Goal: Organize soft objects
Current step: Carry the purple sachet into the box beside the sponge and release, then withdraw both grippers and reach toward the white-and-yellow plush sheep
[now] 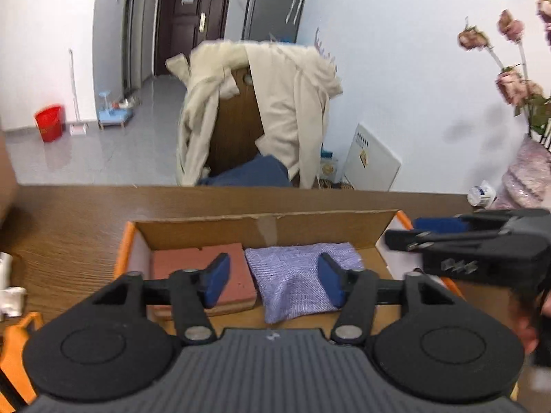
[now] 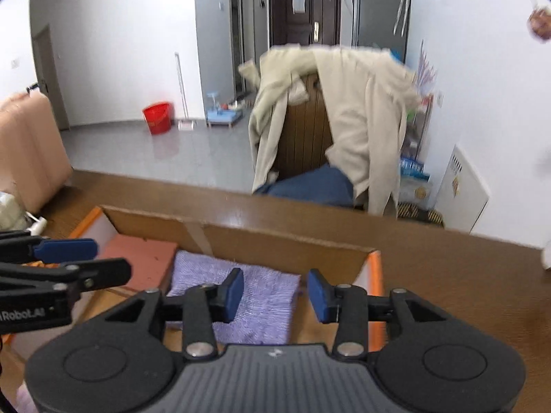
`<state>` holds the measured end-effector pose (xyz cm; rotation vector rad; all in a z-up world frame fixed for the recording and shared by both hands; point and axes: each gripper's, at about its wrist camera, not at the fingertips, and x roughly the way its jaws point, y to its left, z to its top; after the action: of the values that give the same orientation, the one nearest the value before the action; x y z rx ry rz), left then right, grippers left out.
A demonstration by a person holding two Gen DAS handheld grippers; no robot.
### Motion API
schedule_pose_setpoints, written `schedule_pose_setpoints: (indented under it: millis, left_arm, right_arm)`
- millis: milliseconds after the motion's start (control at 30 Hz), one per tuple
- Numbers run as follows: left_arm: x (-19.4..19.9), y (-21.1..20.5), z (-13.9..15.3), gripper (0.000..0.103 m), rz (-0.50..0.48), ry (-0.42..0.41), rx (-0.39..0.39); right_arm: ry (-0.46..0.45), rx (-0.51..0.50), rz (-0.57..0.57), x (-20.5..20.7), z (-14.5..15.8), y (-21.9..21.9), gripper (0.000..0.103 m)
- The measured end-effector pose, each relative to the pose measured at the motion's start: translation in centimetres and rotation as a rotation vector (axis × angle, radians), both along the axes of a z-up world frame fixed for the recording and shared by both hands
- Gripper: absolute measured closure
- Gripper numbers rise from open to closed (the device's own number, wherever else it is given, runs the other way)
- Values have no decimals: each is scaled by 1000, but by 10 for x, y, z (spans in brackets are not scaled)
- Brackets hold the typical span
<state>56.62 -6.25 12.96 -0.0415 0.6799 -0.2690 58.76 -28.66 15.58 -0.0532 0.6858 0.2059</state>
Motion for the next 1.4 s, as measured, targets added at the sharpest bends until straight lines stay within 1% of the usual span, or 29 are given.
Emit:
schedule_pose_setpoints:
  millis: [33,100,233,300,367,433,567,733,833,900,1000,1067,1133,1167,1267,1300,1400]
  left_arm:
    - [-12,2,8,38,2,-19,5]
    - [-37,5,25,36,0,-54,8]
    - [-81,6,53,26,16,-120,18]
    - [-103,5,63,22,18,-147,16]
    - [-128,5,66,18,15,-168,-10]
    - [-152,7,59,16,16,-184,-32]
    - [-196,1,37,16,33,-192,-10]
    - [-264,-5,13,15,41,-272,-12]
    - [-303,-7,-3,9,33,-294,-35]
    - [-331,-5,-16,5,36,-312,-50]
    - [-371,-3,-41,2,78,-343,-43]
    - [-390,0,-57,1,104,-343,-50]
    - [-402,2,-70,0,121,-334,-68]
    - [-404,2,-74,0,129,-324,-61]
    - [-407,-2,-79,0,109,-333,-5]
    - [-406,-2,-78,0,118,-338,0]
    - [-402,0,-78,0,130,-326,-26]
  right_arm:
    - [-26,-3,-3,-12,11,-6,55]
    - [-67,-10,-3,-37,31,-16,49]
    - [-141,-20,1,-87,63,-37,43]
    - [-172,-14,2,-115,71,-46,39]
    - [-187,-2,11,-139,71,-54,37]
    - [-182,13,26,-164,64,-62,35]
    - [-181,11,65,-213,46,-74,35]
    - [-207,19,114,-267,19,-80,30]
    - [-210,35,128,-297,1,-82,28]
    - [-208,50,119,-317,-14,-84,23]
    - [-227,48,113,-348,-38,-87,19]
    - [-233,71,113,-365,-55,-91,18]
    - [-232,113,81,-374,-71,-95,17]
    - [-229,121,64,-377,-77,-96,16]
    - [-231,107,46,-383,-90,-92,16]
    - [-236,99,46,-384,-92,-90,16]
    - [-236,89,61,-385,-94,-87,16]
